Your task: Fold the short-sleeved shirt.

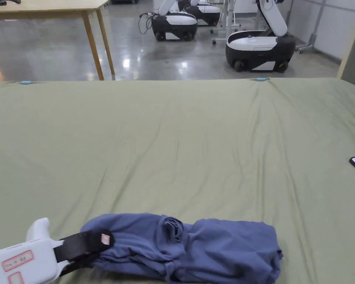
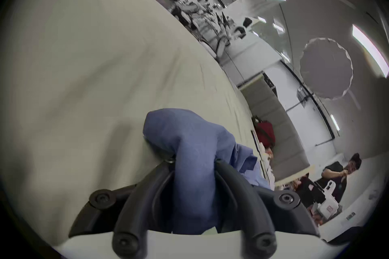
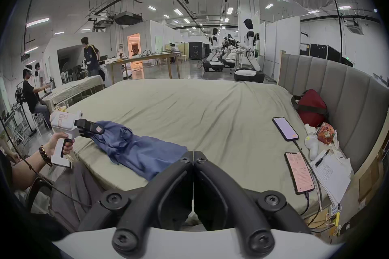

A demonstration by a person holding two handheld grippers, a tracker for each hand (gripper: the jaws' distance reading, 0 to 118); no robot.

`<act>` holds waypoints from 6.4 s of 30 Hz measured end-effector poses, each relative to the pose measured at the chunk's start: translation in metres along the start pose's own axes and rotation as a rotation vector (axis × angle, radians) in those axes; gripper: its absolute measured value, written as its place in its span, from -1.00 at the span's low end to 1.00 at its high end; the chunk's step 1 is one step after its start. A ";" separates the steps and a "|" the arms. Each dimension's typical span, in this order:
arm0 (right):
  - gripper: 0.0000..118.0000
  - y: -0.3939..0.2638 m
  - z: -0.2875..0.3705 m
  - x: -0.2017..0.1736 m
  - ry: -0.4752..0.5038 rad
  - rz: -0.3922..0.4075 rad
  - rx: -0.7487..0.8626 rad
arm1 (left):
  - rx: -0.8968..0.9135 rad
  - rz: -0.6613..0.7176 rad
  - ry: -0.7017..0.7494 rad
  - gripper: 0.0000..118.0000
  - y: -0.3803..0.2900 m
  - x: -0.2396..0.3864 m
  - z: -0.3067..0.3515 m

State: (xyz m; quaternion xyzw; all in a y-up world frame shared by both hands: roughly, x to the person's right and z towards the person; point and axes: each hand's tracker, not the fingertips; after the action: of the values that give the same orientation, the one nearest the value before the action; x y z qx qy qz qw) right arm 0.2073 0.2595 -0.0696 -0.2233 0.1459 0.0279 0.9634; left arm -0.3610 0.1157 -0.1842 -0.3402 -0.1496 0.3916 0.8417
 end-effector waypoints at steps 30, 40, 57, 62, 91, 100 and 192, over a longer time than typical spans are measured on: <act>-0.98 -0.027 0.029 0.031 -0.071 -0.063 -0.003 | -0.306 -0.320 0.087 -0.61 -0.078 0.176 -0.152; -0.98 -0.029 0.028 0.035 -0.090 -0.074 -0.026 | -0.161 -0.264 -0.178 0.31 -0.029 0.173 -0.063; -0.98 -0.017 0.014 0.019 -0.029 -0.041 -0.014 | -0.209 -0.329 -0.188 -1.00 -0.037 0.186 -0.069; -0.98 -0.021 0.022 0.020 -0.056 -0.042 -0.021 | -0.395 -0.400 -0.098 -1.00 -0.057 0.210 -0.168; -0.98 -0.012 -0.232 -0.051 0.433 -0.143 -0.332 | 0.015 -0.257 -0.070 -0.94 -0.055 0.093 0.083; -0.98 -0.019 -0.238 -0.046 0.441 -0.154 -0.355 | -0.150 -0.200 -0.086 1.00 -0.040 0.087 0.011; -0.98 0.224 -0.152 -0.006 -0.150 0.076 0.382 | 0.668 -0.769 0.341 -1.00 0.122 0.301 -0.019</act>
State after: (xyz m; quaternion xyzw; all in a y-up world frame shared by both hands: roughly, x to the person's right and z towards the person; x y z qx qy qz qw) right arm 0.1340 0.3940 -0.2930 -0.0283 0.0846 0.0524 0.9946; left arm -0.2236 0.3921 -0.2865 -0.0334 0.0083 0.0204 0.9992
